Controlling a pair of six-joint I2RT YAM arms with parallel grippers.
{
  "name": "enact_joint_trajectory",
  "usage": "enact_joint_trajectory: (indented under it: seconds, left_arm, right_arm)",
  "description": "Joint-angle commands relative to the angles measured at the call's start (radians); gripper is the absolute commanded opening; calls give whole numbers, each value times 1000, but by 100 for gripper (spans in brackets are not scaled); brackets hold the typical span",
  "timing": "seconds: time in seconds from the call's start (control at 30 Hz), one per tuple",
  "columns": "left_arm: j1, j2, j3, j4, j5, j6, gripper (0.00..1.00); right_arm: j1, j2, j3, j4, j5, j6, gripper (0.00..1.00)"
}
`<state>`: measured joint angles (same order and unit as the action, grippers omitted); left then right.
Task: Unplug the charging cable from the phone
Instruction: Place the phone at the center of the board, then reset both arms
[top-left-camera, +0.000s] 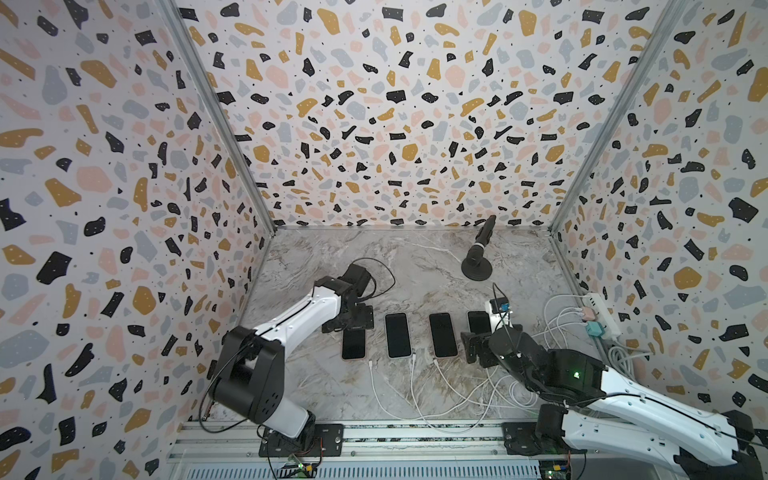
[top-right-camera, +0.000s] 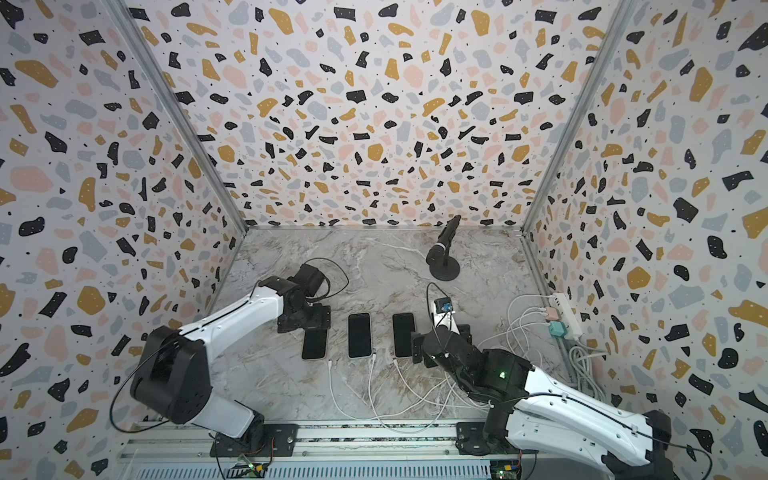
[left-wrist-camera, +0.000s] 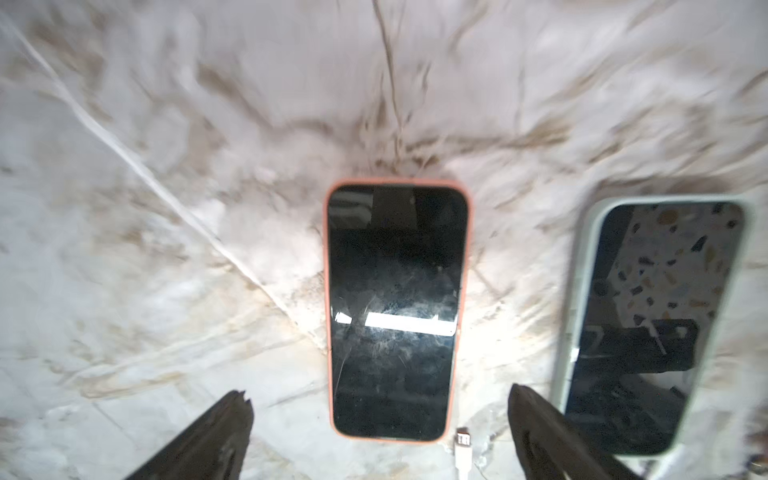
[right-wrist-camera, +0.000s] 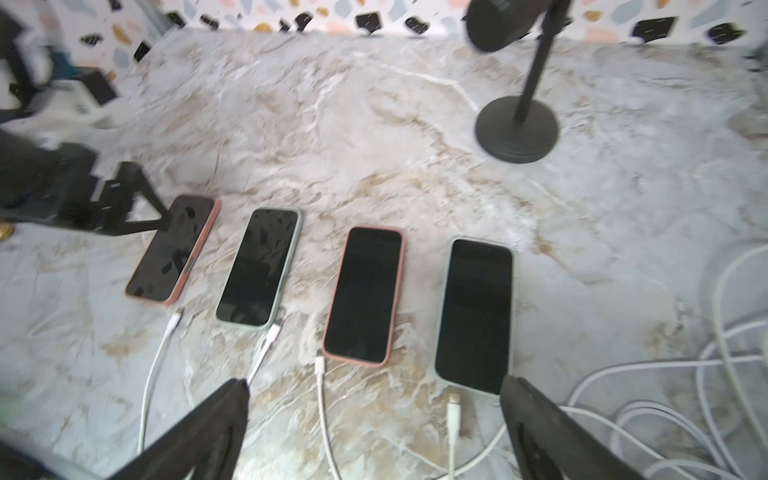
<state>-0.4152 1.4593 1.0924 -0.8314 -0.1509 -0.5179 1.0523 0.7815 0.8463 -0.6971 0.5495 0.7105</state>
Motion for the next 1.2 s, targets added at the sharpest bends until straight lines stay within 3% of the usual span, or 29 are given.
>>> enact_joint_trajectory:
  seconds: [0.0, 0.1, 0.27, 0.3, 0.4, 0.47, 0.53, 0.7, 0.83, 0.9, 1.0, 1.07, 1.17]
  left_arm:
    - [4, -229, 64, 26, -209, 31, 100]
    - [5, -366, 36, 116, -435, 30, 100]
    - [7, -463, -135, 381, -469, 107, 100]
    - [10, -463, -151, 395, -511, 107, 100]
    - [23, -413, -226, 485, -632, 158, 100]
    - [55, -376, -263, 536, -667, 194, 99]
    - [112, -363, -317, 594, -631, 218, 100]
    - [224, -405, -588, 977, -565, 311, 99]
    - [242, -349, -650, 1121, -521, 394, 100]
    - [263, -323, -659, 1181, -458, 384, 100]
    - [309, -272, -694, 1302, -364, 375, 100]
    - [318, -216, -701, 1394, -366, 396, 100]
    - [336, -103, -707, 1491, -292, 420, 100]
  right_arm:
    - [-107, -51, 76, -130, -28, -66, 98]
    - [-154, -43, 95, -182, 38, -139, 99]
    - [-212, 17, 104, -159, 236, -301, 99]
    - [-258, 35, 102, -127, 237, -338, 99]
    - [-514, 64, 40, 32, 52, -370, 99]
    - [-628, 69, -38, 145, 56, -387, 99]
    - [-708, 95, -113, 251, 141, -420, 99]
    - [-929, 187, -279, 473, 87, -388, 99]
    - [-947, 197, -474, 888, 91, -467, 95]
    - [-947, 242, -540, 1082, 77, -506, 99]
    - [-952, 412, -574, 1358, 25, -563, 100]
    - [-952, 495, -563, 1475, -85, -644, 100]
    - [-969, 658, -538, 1615, -142, -686, 100]
